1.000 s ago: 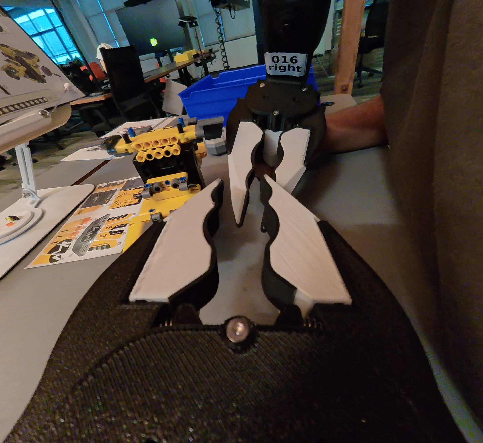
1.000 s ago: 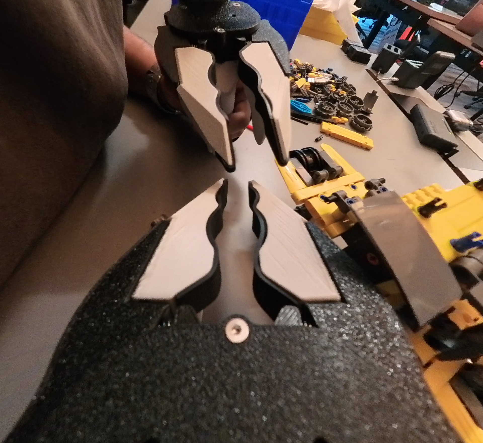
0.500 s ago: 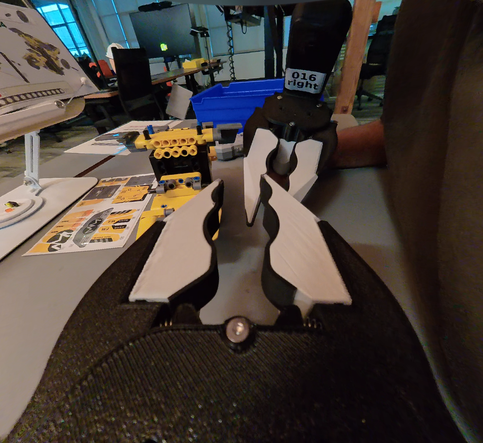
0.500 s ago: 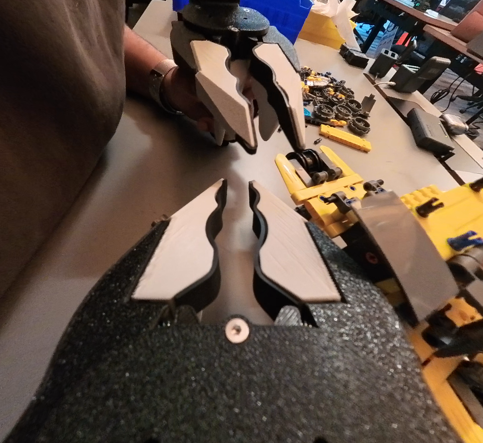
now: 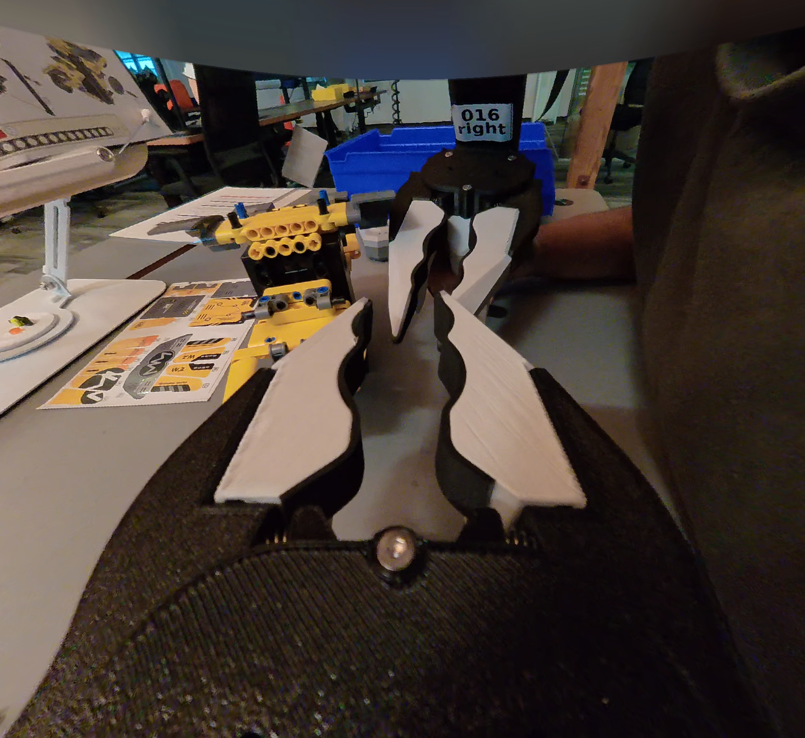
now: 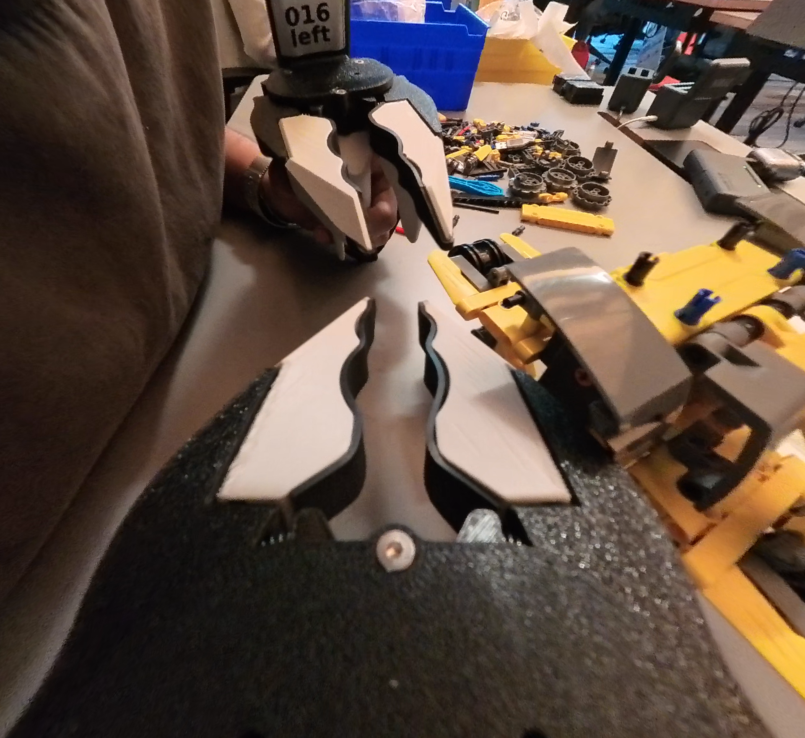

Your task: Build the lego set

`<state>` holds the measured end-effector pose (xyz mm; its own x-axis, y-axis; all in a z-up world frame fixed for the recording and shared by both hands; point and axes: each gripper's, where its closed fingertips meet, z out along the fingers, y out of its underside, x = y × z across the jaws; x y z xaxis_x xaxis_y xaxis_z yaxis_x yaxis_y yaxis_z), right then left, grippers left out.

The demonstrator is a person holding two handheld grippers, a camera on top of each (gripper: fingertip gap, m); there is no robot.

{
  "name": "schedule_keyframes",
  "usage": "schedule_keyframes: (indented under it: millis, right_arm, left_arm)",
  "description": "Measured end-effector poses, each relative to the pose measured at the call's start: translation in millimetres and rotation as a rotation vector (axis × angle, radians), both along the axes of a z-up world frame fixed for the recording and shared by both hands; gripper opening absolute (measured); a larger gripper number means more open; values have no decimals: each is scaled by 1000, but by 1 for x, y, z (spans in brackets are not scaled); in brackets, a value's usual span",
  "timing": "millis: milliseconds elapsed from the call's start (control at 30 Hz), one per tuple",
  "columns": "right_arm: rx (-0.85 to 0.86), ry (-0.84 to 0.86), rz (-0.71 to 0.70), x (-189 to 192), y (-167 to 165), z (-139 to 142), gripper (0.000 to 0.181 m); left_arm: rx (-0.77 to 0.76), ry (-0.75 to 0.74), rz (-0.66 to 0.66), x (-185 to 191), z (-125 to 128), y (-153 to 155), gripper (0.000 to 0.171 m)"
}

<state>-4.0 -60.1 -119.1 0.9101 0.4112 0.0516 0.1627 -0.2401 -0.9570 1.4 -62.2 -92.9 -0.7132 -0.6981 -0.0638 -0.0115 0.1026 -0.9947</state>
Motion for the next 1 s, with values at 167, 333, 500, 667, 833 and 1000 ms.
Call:
schedule_keyframes:
  millis: [167,333,500,667,833,1000]
  right_arm:
    - [-12,-38,7,-4,0,-4,19]
    - [-33,-105,4,-8,1,-11,19]
    - [-31,-113,6,-9,1,-12,19]
    - [-31,-108,6,-8,1,-11,19]
    - [-34,-102,6,-8,2,-11,19]
    - [-35,-88,5,-7,2,-11,19]
  left_arm:
    - [1,-6,5,0,0,0,25]
    - [44,-25,7,-2,-2,-4,26]
    - [59,-30,12,-2,-4,-5,26]
    - [27,-14,25,1,-2,0,27]
    - [-10,17,36,4,0,5,29]
    - [-6,80,28,7,-6,4,41]
